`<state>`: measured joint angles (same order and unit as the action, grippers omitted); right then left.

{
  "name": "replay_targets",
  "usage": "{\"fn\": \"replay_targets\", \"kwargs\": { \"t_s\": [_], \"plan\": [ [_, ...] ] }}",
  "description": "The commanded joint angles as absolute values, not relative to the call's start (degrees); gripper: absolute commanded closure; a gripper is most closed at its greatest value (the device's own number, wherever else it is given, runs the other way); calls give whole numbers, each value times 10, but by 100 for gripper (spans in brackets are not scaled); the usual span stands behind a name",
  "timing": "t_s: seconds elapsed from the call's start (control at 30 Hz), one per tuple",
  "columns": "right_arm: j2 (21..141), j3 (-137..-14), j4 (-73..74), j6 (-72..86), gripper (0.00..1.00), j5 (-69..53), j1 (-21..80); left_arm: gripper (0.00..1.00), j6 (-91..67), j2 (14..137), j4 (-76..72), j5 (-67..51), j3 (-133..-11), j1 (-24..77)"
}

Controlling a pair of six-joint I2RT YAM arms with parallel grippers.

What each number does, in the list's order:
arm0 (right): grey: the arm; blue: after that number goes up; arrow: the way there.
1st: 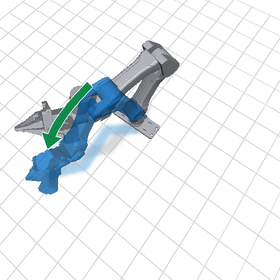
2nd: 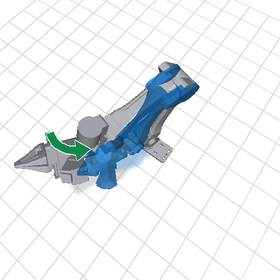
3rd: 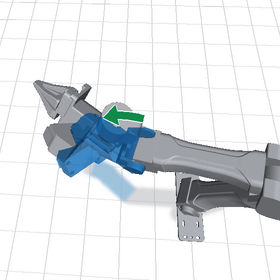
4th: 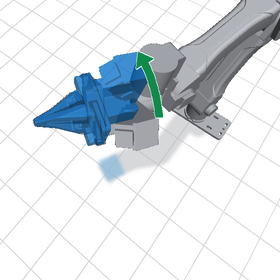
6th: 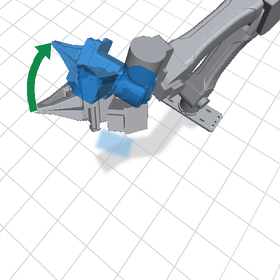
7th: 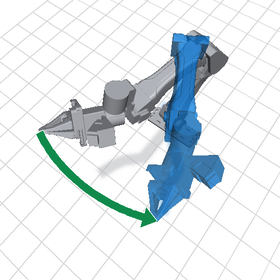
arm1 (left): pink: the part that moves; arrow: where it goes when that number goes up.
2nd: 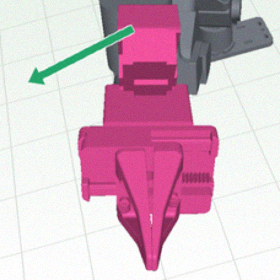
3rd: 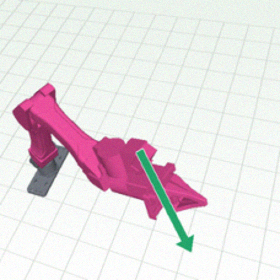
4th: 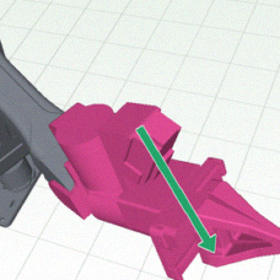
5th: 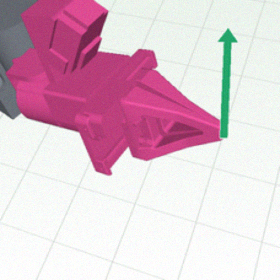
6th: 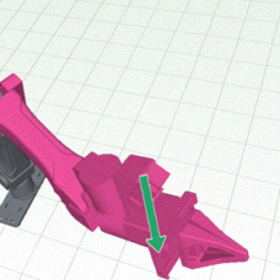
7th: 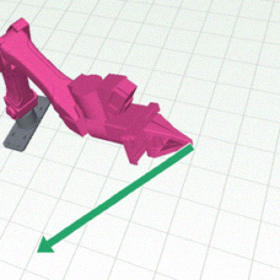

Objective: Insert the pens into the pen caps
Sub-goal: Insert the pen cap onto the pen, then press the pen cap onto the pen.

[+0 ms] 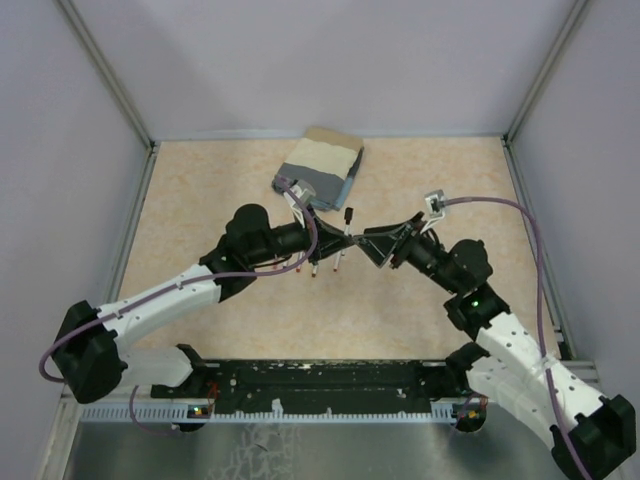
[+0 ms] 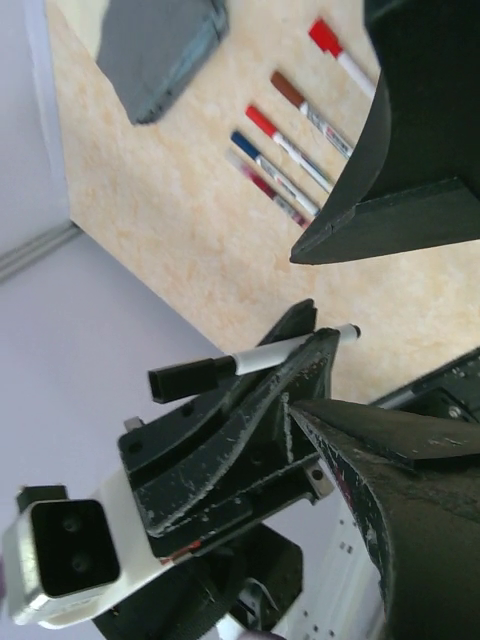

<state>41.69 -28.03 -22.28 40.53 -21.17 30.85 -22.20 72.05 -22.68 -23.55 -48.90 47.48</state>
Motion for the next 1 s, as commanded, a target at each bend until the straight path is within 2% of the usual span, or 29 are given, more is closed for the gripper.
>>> {"fn": "replay_targets", "kwargs": {
  "t_s": [0.0,0.17,0.37,0.67,0.8,0.97],
  "plan": [
    [382,-355,-131,329,43,-126,312,100,-220,704,-251,-230,-481,474],
    [407,-426,-82,302,41,-106,312,100,-220,705,-249,-238,-481,474],
    [471,-499,-55,307,41,-151,312,100,-222,713,-244,-260,-486,474],
    [531,-538,-34,308,41,-224,312,100,-225,732,-237,-289,-495,474],
    [533,-531,-37,311,45,-236,312,100,-225,741,-234,-297,-499,473],
    [542,-536,-2,298,59,-235,312,100,-224,746,-227,-299,-504,474]
  ]
}}
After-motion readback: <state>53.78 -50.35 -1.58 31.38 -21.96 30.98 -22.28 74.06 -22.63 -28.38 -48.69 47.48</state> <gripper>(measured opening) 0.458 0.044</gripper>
